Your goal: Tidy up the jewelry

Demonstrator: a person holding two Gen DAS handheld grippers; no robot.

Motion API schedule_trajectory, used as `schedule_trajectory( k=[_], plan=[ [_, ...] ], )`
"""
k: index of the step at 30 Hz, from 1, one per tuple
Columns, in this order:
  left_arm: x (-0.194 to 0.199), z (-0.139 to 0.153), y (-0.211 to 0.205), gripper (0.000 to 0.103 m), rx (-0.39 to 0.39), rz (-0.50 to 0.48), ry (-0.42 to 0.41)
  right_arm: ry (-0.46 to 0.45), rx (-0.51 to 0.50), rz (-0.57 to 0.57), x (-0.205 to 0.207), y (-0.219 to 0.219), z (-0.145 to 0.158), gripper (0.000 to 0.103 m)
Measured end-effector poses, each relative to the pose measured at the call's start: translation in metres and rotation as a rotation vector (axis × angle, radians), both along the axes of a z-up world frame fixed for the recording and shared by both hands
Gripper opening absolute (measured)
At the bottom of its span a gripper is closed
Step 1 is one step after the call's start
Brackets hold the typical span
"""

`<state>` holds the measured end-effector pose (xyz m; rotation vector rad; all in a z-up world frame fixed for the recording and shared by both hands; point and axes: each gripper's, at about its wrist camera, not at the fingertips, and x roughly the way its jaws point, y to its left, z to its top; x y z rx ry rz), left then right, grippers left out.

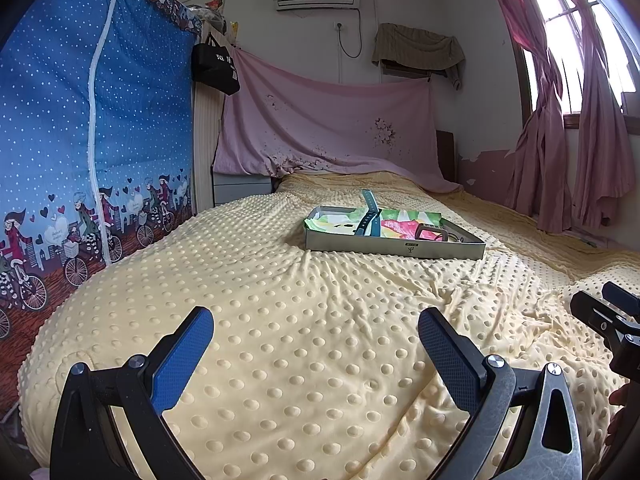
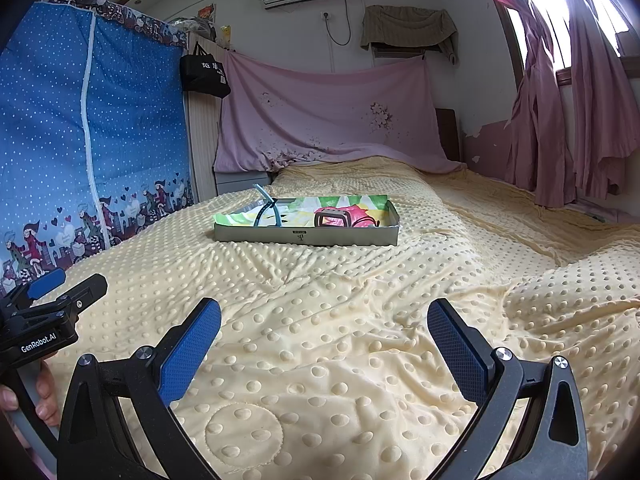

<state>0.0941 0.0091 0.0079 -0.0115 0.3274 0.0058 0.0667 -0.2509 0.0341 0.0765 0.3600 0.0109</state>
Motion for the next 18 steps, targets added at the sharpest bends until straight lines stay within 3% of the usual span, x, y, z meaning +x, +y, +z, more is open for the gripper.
schedule_trajectory(
  k=[18],
  plan=[
    [0.0001,0.0018,-0.0002,0.103,0.003,-0.001,-0.003,0.0,0.0,0.0,0.0,0.0,0.0001,0.102]
  ],
)
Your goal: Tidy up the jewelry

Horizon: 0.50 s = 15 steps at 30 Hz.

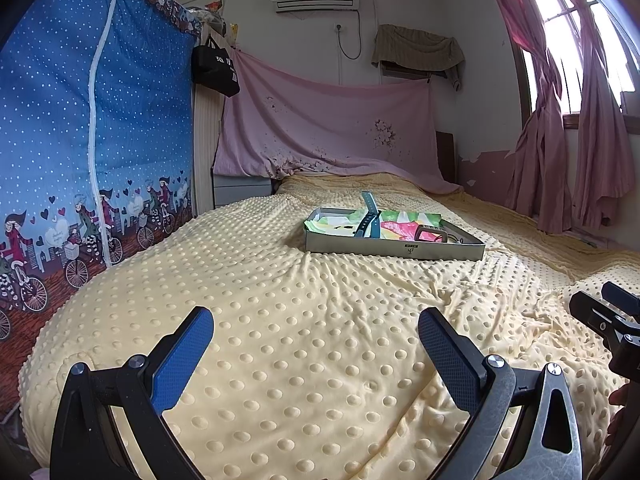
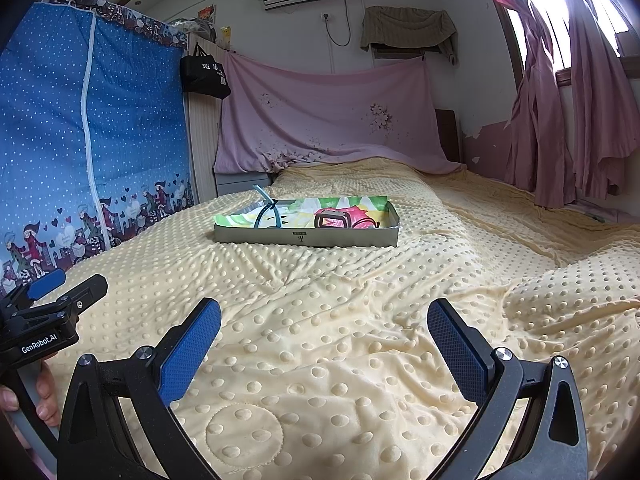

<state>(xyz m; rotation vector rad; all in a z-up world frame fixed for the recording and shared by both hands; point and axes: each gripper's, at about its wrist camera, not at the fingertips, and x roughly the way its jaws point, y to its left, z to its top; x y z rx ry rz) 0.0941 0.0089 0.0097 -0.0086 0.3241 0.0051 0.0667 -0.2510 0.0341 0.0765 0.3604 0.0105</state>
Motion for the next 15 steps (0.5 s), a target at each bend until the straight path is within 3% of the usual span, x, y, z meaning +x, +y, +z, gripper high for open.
schedule_trajectory(
  k=[15],
  plan=[
    [-0.0012,-0.0002,-0.0004,0.103,0.001,0.0,-0.001,-0.001,-0.001,0.0,-0.0001,0.0005,0.0,0.102]
  ],
)
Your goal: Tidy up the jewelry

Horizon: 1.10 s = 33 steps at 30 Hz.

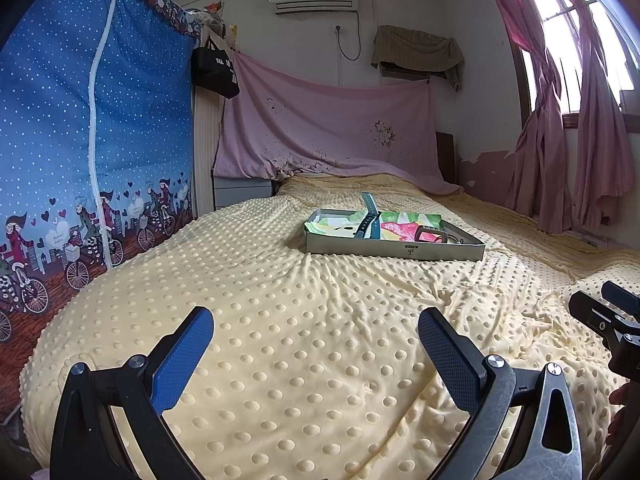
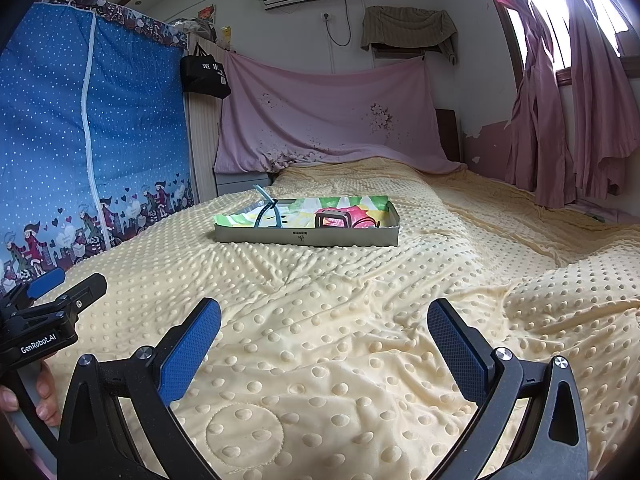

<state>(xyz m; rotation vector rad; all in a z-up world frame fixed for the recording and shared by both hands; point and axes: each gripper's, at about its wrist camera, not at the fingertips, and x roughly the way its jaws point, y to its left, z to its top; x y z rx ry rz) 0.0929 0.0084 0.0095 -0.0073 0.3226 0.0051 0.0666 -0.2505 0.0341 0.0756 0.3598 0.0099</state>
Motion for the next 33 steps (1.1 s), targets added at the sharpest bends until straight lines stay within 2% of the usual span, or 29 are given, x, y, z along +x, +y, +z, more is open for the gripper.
schedule_trajectory(
  k=[33],
  plan=[
    [-0.0012,0.0014,-0.0012,0.103,0.005,0.001,-0.005,0.0,0.002,0.0,-0.0005,-0.0005,0.0002,0.102]
  ],
)
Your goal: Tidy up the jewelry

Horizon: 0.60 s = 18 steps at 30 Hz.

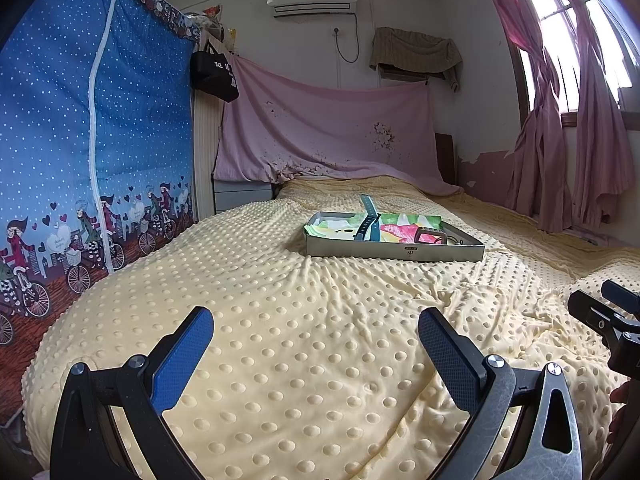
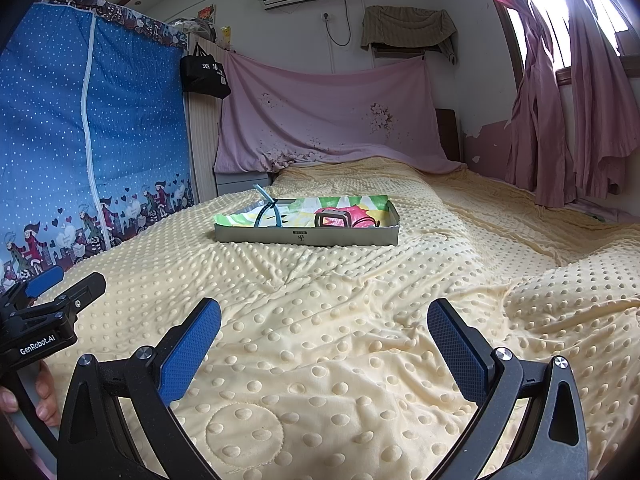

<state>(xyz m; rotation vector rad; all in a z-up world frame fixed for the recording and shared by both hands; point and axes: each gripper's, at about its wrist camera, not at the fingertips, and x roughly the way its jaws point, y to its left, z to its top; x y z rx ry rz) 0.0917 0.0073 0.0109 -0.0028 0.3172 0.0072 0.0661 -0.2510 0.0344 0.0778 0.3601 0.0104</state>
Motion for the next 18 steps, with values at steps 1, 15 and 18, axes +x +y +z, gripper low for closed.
schedule_trajectory(
  k=[1,15,18],
  plan=[
    [0.0004,0.0002,0.0003,0.103,0.0,0.0,0.0,0.0,0.0,0.0,0.0,-0.0001,0.0002,0.102],
    [-0.0001,0.0001,-0.0002,0.103,0.001,0.0,0.0,-0.003,0.0,0.0,-0.0008,0.0003,0.0006,0.102],
    [-0.0001,0.0001,-0.0004,0.103,0.001,-0.001,-0.001,-0.003,0.001,0.001,-0.0011,0.0006,0.0005,0.102]
  ],
)
